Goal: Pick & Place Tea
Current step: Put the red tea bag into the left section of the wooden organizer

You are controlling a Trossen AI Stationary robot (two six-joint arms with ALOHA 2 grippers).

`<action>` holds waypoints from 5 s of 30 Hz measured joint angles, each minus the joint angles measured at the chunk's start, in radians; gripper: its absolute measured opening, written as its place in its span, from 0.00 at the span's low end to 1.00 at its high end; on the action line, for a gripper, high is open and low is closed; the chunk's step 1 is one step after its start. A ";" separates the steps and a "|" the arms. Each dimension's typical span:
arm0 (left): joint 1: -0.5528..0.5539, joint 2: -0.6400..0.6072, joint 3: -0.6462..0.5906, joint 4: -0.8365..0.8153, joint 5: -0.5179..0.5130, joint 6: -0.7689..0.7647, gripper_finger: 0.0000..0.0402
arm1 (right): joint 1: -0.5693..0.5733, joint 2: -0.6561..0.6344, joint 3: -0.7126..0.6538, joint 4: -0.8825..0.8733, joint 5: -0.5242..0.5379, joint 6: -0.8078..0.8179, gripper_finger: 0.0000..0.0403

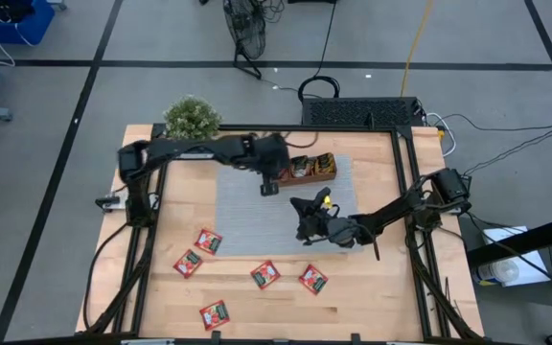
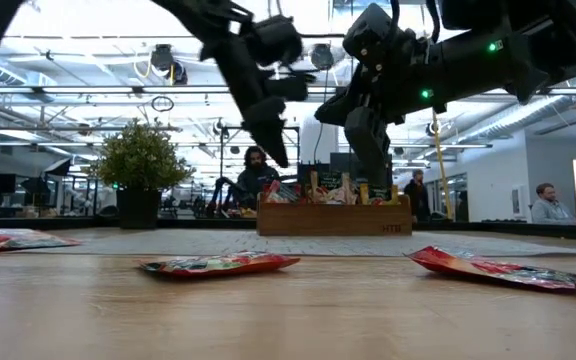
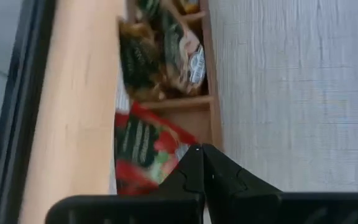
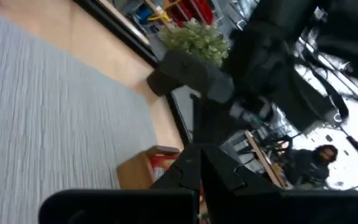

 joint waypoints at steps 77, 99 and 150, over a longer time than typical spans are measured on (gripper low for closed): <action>-0.003 0.306 0.209 -0.043 -0.241 -0.128 0.02 | 0.044 0.001 -0.001 0.014 0.075 -0.074 0.00; -0.139 -0.118 -0.040 0.172 -0.138 -0.147 0.02 | 0.225 -0.060 -0.007 0.026 0.405 -0.196 0.00; -0.384 -0.815 -0.897 1.121 -0.017 -0.287 0.12 | 0.283 0.000 0.165 -0.873 -1.229 1.197 0.00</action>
